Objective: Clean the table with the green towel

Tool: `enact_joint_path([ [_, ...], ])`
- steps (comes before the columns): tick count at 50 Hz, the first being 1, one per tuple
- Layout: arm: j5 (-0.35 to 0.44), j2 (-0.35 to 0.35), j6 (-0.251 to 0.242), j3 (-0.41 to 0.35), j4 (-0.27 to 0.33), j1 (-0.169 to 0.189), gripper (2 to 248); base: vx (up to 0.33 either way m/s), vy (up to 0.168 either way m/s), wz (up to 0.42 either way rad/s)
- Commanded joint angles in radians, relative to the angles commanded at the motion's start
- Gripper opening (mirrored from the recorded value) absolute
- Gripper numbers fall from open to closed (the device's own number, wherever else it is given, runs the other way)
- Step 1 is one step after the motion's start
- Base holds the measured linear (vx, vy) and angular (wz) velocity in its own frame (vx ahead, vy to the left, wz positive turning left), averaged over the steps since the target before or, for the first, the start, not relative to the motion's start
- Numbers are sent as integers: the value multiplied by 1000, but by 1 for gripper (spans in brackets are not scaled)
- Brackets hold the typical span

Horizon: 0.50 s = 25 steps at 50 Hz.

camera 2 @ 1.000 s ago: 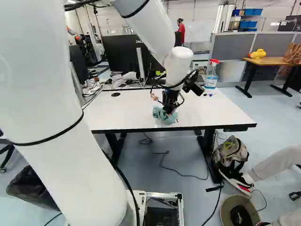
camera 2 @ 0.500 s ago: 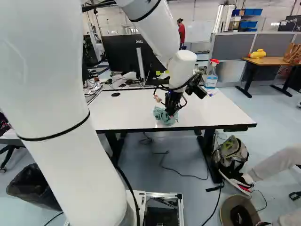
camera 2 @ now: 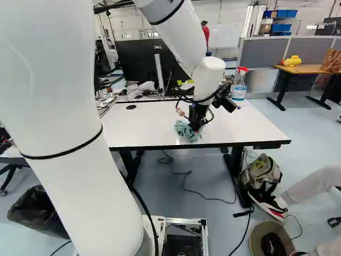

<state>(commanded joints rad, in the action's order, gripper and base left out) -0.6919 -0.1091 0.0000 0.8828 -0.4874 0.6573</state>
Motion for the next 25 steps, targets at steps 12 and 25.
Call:
enact_joint_path([
  [12,0,5,0,-5,0,48,37,0,0,0],
  [25,0,-33,0,37,0,85,37,0,0,0],
])
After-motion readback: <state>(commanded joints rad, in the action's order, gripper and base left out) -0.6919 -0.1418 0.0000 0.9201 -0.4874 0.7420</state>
